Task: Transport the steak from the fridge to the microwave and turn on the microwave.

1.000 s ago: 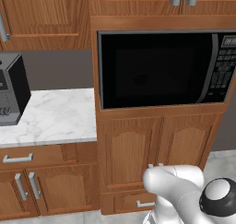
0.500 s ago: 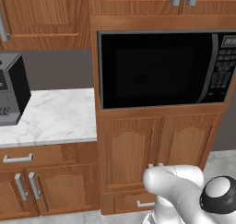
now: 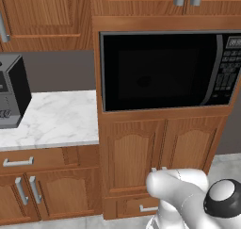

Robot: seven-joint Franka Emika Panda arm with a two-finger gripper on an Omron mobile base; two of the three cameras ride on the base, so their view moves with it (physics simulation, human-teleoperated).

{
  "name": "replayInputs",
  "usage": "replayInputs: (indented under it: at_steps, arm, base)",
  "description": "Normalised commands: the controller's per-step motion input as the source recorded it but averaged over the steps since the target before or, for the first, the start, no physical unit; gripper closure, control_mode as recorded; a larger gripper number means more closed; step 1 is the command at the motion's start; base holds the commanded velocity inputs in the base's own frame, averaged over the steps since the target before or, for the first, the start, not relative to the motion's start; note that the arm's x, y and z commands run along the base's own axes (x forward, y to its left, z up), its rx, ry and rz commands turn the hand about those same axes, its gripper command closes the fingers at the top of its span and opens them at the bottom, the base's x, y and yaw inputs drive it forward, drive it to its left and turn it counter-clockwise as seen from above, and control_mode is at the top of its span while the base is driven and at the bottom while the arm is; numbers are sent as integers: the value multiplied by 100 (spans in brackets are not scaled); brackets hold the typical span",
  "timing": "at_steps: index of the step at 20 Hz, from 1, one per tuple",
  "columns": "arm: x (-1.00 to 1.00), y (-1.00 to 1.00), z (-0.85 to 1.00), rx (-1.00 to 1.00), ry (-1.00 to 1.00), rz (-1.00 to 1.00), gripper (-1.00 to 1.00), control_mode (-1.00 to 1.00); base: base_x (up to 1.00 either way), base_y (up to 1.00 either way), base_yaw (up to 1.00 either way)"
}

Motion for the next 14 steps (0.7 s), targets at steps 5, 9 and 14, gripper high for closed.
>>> replayInputs:
  at_steps: [5,9,14]
  arm:
    - [5,-5,-4,0,0,-2,100,-100]
    - [10,-3,-3,0,0,-2,100,-100]
    - [19,-4,-2,0,2,0,100,-100]
  base:
    - [0,0,0]
    - [0,0,0]
    - [0,0,0]
